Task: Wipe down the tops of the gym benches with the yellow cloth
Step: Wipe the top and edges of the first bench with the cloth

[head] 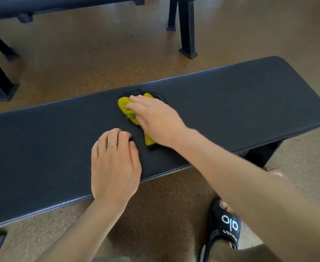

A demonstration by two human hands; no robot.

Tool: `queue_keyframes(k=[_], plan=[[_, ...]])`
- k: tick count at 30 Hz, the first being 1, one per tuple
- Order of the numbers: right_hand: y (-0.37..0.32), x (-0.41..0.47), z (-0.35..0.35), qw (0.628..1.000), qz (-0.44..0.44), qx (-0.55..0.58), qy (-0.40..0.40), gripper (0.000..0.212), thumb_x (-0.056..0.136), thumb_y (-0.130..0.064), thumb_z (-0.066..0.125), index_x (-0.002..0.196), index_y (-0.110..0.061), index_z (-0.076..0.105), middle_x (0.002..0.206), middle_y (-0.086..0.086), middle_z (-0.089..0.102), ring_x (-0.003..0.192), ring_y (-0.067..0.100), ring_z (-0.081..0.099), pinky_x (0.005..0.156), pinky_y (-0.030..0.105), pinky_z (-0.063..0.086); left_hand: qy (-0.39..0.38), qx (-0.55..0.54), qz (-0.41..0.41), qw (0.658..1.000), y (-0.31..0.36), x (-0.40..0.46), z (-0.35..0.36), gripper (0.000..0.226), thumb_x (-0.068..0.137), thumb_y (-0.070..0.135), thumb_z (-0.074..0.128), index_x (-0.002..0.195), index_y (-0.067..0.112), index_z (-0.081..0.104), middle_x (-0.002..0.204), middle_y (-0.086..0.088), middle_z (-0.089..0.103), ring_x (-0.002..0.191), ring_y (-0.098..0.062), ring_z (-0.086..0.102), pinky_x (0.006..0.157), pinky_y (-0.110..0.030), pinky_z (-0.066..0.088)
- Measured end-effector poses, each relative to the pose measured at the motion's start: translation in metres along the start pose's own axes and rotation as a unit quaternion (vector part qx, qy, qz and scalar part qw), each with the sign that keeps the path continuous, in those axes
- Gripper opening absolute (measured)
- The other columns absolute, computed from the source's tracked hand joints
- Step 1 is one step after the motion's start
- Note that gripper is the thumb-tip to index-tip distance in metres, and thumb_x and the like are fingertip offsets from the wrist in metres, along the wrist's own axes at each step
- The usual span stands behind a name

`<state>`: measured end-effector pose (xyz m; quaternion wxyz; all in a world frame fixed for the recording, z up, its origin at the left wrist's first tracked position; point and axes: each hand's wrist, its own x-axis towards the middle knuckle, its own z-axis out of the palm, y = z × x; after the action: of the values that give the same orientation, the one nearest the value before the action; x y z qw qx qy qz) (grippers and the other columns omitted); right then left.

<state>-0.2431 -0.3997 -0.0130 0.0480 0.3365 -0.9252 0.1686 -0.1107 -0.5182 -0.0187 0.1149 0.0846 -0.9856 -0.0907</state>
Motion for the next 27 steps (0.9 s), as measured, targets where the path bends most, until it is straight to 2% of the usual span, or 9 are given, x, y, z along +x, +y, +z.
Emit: queue_keyframes(k=[3,5,6,10,14,16,19,22,27], plan=[[0.072,0.006,-0.033,0.989,0.135,-0.057,0.019,0.024,0.08,-0.005,0.061,0.1,-0.018,0.059,0.109,0.005,0.063,0.099,0.034,0.06,0.079,0.043,0.052,0.002,-0.006,-0.002,1.0,0.001,0.001,0.0,0.031,0.106,0.026,0.031,0.115,0.013,0.058,0.123,-0.007,0.06,0.121,-0.031,0.052,0.106,-0.048,0.042],[0.109,-0.004,-0.045,0.963,0.254,-0.045,0.08,0.009,0.09,-0.008,0.048,0.093,-0.013,0.056,0.102,0.007,0.06,0.099,0.035,0.057,0.084,0.043,0.047,0.009,-0.001,-0.005,1.0,0.003,0.001,0.0,0.031,0.106,0.026,0.031,0.114,0.013,0.058,0.123,-0.008,0.061,0.12,-0.031,0.053,0.106,-0.047,0.041],[0.11,-0.004,-0.042,0.957,0.268,-0.046,0.099,0.014,0.095,-0.01,0.043,0.093,-0.011,0.057,0.104,0.009,0.061,0.103,0.034,0.056,0.091,0.044,0.043,0.012,0.002,-0.005,1.0,0.004,0.002,0.001,0.031,0.106,0.026,0.031,0.114,0.013,0.058,0.122,-0.008,0.061,0.12,-0.031,0.053,0.106,-0.047,0.041],[0.029,0.029,0.0,0.988,0.131,-0.042,0.063,0.016,0.082,-0.01,0.054,0.095,-0.018,0.06,0.104,0.005,0.065,0.102,0.031,0.058,0.085,0.037,0.038,0.017,0.009,0.006,1.0,0.003,0.001,0.002,0.029,0.106,0.025,0.034,0.112,0.011,0.058,0.12,-0.009,0.06,0.117,-0.032,0.053,0.103,-0.047,0.041],[0.001,0.043,0.018,0.999,0.03,0.023,0.03,0.031,0.1,-0.016,0.047,0.125,-0.014,0.065,0.142,0.008,0.059,0.133,0.028,0.051,0.114,0.037,0.028,0.02,0.012,0.007,1.0,0.002,0.001,0.002,0.027,0.105,0.023,0.036,0.112,0.011,0.059,0.12,-0.008,0.06,0.117,-0.032,0.053,0.102,-0.047,0.042],[0.043,0.035,-0.002,0.998,0.067,0.012,0.016,0.03,0.098,-0.015,0.052,0.125,-0.014,0.065,0.141,0.01,0.06,0.131,0.031,0.053,0.11,0.041,0.036,0.016,0.011,0.008,1.0,0.002,0.002,0.003,0.03,0.105,0.024,0.035,0.113,0.011,0.06,0.122,-0.008,0.061,0.118,-0.031,0.053,0.103,-0.047,0.042],[0.125,0.011,-0.046,0.97,0.239,-0.026,0.043,0.02,0.093,-0.011,0.053,0.11,-0.015,0.063,0.111,0.013,0.067,0.101,0.038,0.061,0.085,0.046,0.051,0.016,0.008,0.004,1.0,0.002,0.001,0.004,0.033,0.105,0.026,0.031,0.114,0.011,0.06,0.122,-0.009,0.061,0.118,-0.032,0.054,0.105,-0.048,0.042],[0.159,-0.006,-0.062,0.934,0.346,-0.037,0.082,0.022,0.098,-0.014,0.036,0.096,-0.009,0.057,0.105,0.013,0.064,0.095,0.038,0.055,0.078,0.044,0.041,0.02,0.016,0.007,1.0,0.004,0.001,0.005,0.032,0.106,0.027,0.031,0.113,0.011,0.059,0.121,-0.01,0.062,0.117,-0.033,0.055,0.104,-0.049,0.043],[0.064,0.043,-0.013,0.972,0.214,-0.066,0.077,0.036,0.077,-0.013,0.03,0.092,-0.018,0.062,0.099,0.01,0.068,0.094,0.034,0.06,0.091,0.042,0.04,0.027,0.02,0.012,0.999,0.003,0.002,0.004,0.027,0.105,0.023,0.035,0.111,0.01,0.058,0.118,-0.01,0.06,0.115,-0.033,0.054,0.101,-0.049,0.043]])
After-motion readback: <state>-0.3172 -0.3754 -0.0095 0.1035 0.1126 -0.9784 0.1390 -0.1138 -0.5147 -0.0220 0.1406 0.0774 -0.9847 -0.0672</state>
